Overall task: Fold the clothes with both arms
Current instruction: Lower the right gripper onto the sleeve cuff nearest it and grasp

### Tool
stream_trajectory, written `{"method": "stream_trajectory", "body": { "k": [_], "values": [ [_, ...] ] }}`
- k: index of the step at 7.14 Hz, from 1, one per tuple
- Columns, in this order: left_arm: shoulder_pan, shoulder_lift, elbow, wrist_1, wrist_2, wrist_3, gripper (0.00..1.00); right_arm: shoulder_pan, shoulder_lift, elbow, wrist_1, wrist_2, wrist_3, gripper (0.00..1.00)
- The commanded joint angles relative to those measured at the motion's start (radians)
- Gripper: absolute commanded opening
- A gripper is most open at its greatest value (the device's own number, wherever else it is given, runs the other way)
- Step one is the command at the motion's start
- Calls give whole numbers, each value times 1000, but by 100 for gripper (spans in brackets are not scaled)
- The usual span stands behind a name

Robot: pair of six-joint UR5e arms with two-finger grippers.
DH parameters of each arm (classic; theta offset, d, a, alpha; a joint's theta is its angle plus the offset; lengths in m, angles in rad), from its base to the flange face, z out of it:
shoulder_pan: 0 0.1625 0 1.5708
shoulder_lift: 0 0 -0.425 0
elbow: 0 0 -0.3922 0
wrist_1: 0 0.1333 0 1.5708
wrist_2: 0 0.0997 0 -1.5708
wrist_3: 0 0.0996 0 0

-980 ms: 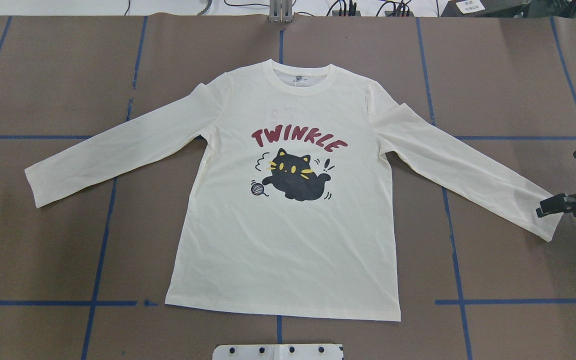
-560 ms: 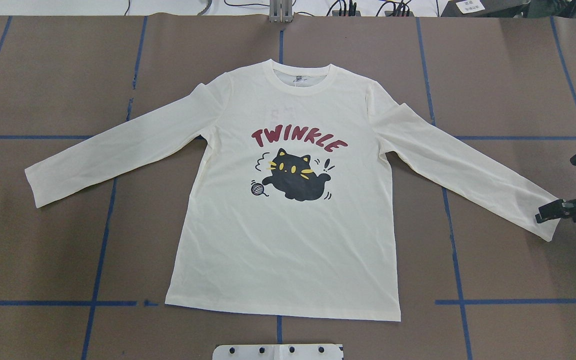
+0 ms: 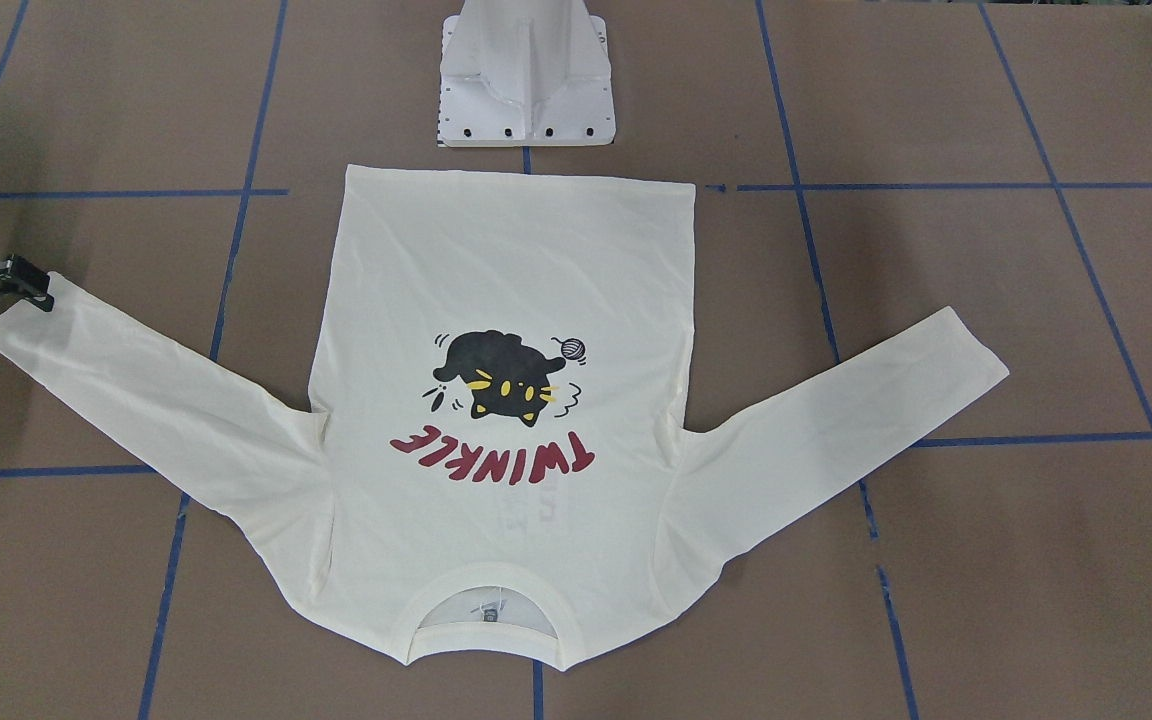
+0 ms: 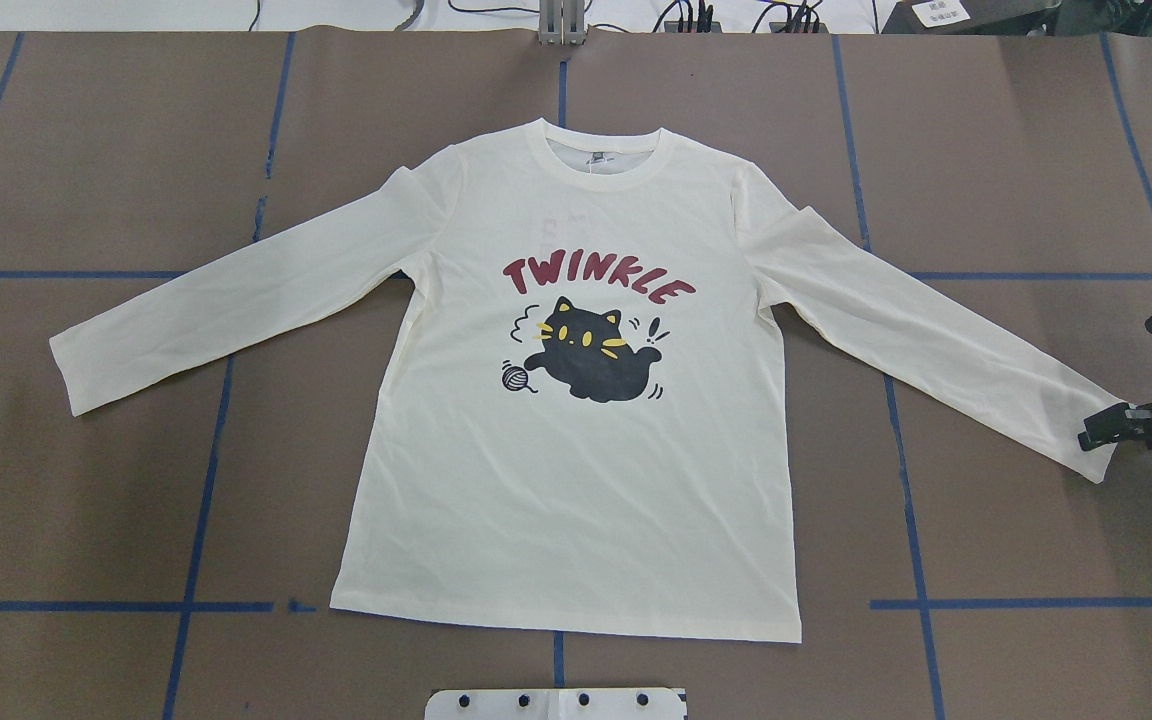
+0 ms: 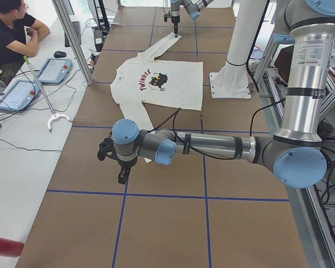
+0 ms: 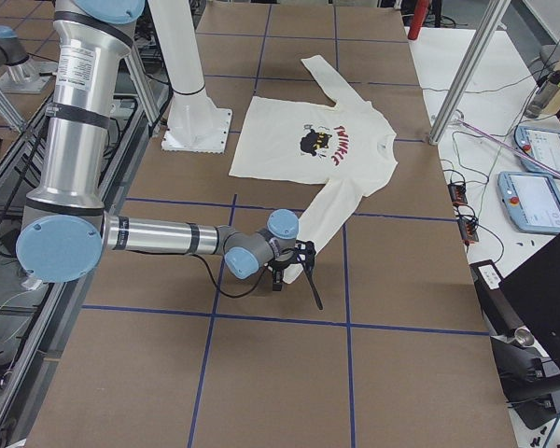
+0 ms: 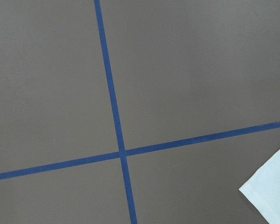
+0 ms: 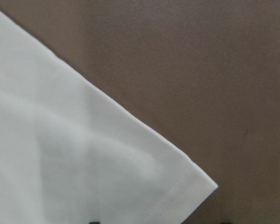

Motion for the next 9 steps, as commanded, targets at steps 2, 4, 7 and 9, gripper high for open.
{"method": "stream_trajectory", "body": {
  "k": [2,4,7,9],
  "values": [
    [0,0,1,2,-1,0,100,-1,6,2,-3,0,1,15],
    [0,0,1,2,-1,0,100,2,9,15,-3,5,1,15],
    [0,0,-2,2,-1,-2,100,2,9,24,-5,6,1,9],
    [-1,0,-5,2,-2,-3,100,4,7,36,-3,2,1,0]
  ]
}}
